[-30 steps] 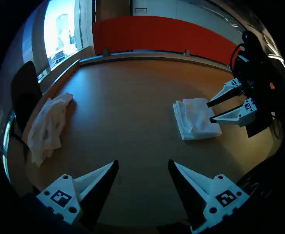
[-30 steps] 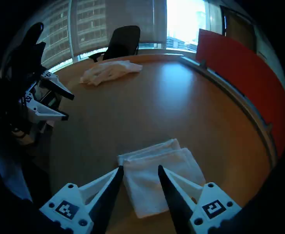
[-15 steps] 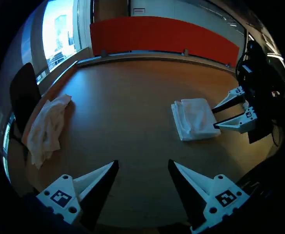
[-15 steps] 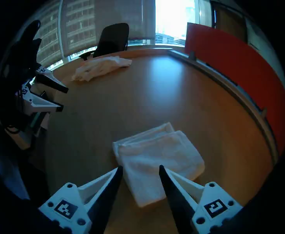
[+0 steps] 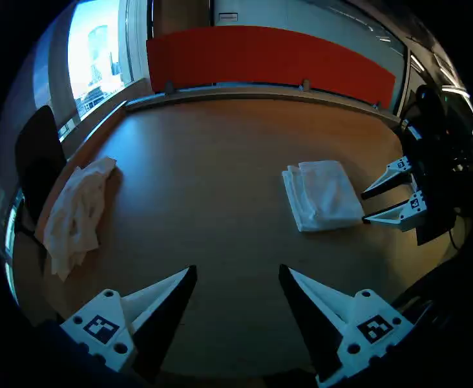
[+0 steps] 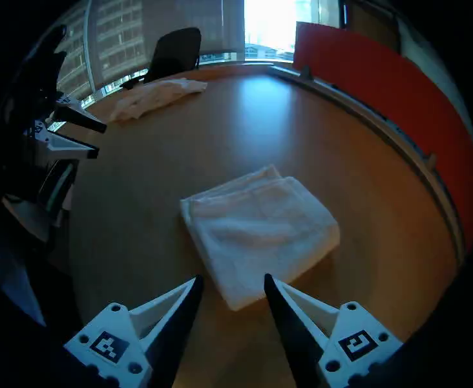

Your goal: Fold towel

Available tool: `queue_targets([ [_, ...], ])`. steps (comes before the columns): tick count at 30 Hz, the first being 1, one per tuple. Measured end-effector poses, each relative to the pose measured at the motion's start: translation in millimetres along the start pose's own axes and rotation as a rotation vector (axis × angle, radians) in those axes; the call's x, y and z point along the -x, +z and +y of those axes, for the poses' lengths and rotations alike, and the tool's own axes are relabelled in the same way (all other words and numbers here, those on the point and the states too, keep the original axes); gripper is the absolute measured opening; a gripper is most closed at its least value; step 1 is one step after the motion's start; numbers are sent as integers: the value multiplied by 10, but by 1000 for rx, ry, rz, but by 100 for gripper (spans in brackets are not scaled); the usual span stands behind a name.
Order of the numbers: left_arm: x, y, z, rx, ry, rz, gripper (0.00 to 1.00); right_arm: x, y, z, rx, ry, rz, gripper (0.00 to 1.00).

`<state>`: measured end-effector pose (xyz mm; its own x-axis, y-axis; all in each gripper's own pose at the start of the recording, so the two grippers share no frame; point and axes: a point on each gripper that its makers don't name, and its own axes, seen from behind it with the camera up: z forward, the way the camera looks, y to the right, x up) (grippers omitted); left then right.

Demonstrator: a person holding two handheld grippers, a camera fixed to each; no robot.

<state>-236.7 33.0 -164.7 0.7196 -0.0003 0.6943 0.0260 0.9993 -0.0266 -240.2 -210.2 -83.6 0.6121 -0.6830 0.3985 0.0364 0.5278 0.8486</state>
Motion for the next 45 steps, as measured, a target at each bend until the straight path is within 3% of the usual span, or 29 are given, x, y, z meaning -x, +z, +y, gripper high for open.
queue_targets([
  [11, 11, 6, 18, 2, 1, -3, 94, 324, 65, -9, 19, 31, -57, 66],
  [22, 8, 8, 26, 1, 1, -2, 94, 369, 132, 19, 41, 57, -62, 47],
  [28, 6, 18, 26, 0, 1, -1, 94, 366, 144, 56, 55, 74, -59, 32],
  [34, 4, 14, 21, 0, 2, 0, 94, 373, 130, 42, 54, 73, -58, 7],
  [45, 1, 19, 10, 3, 6, 5, 94, 250, 40, 59, 58, 50, -38, 4],
])
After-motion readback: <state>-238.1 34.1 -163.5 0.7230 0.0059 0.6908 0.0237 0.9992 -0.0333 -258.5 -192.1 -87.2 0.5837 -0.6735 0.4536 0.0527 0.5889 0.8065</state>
